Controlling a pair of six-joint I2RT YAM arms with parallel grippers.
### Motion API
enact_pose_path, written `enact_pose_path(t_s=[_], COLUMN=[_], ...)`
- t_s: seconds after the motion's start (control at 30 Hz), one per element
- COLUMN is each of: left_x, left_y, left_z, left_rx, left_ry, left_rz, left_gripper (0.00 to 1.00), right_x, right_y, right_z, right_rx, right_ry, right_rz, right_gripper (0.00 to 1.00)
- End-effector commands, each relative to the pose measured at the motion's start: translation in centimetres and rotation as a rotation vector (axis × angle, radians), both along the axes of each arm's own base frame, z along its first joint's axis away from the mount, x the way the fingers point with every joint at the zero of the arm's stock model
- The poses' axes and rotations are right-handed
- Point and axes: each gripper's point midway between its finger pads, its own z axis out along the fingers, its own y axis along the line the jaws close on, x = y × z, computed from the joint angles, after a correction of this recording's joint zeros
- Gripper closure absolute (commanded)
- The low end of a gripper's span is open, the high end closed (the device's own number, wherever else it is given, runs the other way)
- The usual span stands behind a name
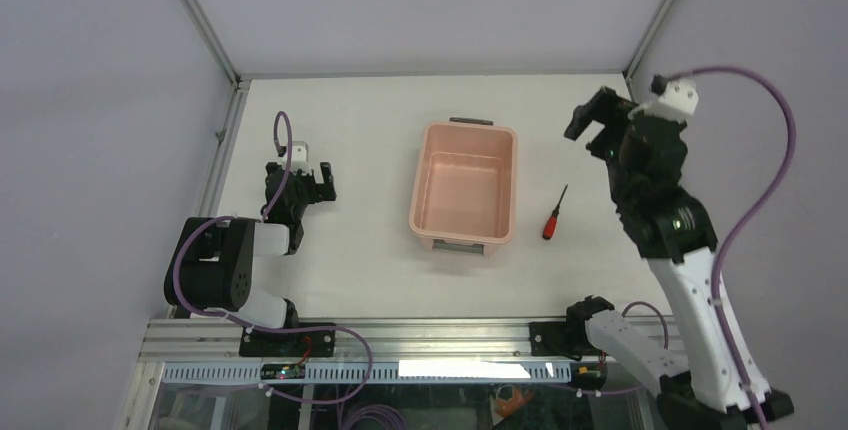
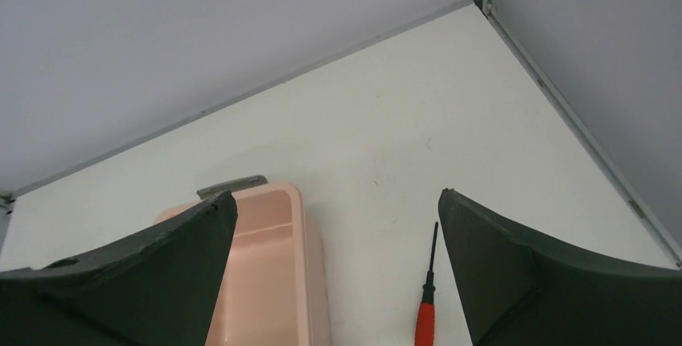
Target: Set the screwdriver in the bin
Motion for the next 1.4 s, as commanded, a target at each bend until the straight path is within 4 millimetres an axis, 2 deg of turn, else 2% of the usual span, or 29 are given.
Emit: enact_pose_path(t_s=[0.0, 0.07, 0.17, 0.27, 0.37, 0.47, 0.6, 0.7, 0.8, 0.9, 1.0, 1.13, 1.3, 1.37], left_x=[1.5, 1.5, 1.5, 1.5, 1.5, 1.5, 1.5, 1.5, 1.5, 1.5, 1.5, 1.5, 1.5, 1.5], left_y=[-0.5, -0.5, -0.5, -0.5, -0.5, -0.5, -0.5, -0.5, -0.5, -0.5, -0.5, -0.5, -0.5, -0.5], left_z=[2.4, 2.4, 2.4, 2.4, 2.4, 2.4, 2.4, 2.4, 2.4, 2.4, 2.4, 2.4, 2.4, 2.4], left_rx=[-0.023, -0.024, -0.023, -0.023, -0.023, -0.023, -0.023, -0.023, -0.023, -0.023, -0.023, -0.023, -0.023, -0.023], left_ry=[-0.090, -0.091, -0.091, -0.091, -0.091, -0.092, -0.091, -0.091, -0.092, -0.091, -0.090, -0.091, -0.090, -0.091], left_rz=[-0.001, -0.001, -0.001, -0.001, -0.001, -0.001, -0.001, -0.001, -0.001, -0.001, -0.002, -0.001, -0.002, -0.001], left_gripper=[0.01, 0.01, 0.01, 0.01, 0.01, 0.01, 0.01, 0.01, 0.01, 0.01, 0.01, 0.01, 0.01, 0.01], right_x=[2.1, 3.6, 5.6, 6.7, 6.4, 5.4, 4.1, 3.5, 3.0, 2.8, 2.9, 2.9, 2.5, 2.6], right_y=[-0.7, 0.1, 0.4, 0.2, 0.4, 0.6, 0.4, 0.9, 0.9, 0.7, 0.4, -0.2, -0.7, -0.1], right_z=[-4.2, -6.4, -11.0, -16.6, -22.2, -26.9, -31.5, -33.6, -35.0, -35.3, -33.5, -28.2, -19.3, -15.7], right_rx=[-0.152, -0.144, -0.100, -0.016, 0.043, 0.063, 0.090, 0.124, 0.125, 0.110, 0.084, 0.047, 0.009, 0.039], right_ry=[0.452, 0.570, 0.718, 0.851, 0.995, 1.107, 1.188, 1.220, 1.260, 1.284, 1.286, 1.249, 1.151, 1.071], right_rz=[-0.068, -0.024, 0.020, 0.054, 0.085, 0.099, 0.080, 0.100, 0.107, 0.106, 0.107, 0.100, 0.108, 0.124], right_gripper=[0.01, 0.01, 0.01, 0.06, 0.16, 0.23, 0.30, 0.37, 0.51, 0.77, 1.00, 1.00, 1.00, 1.00])
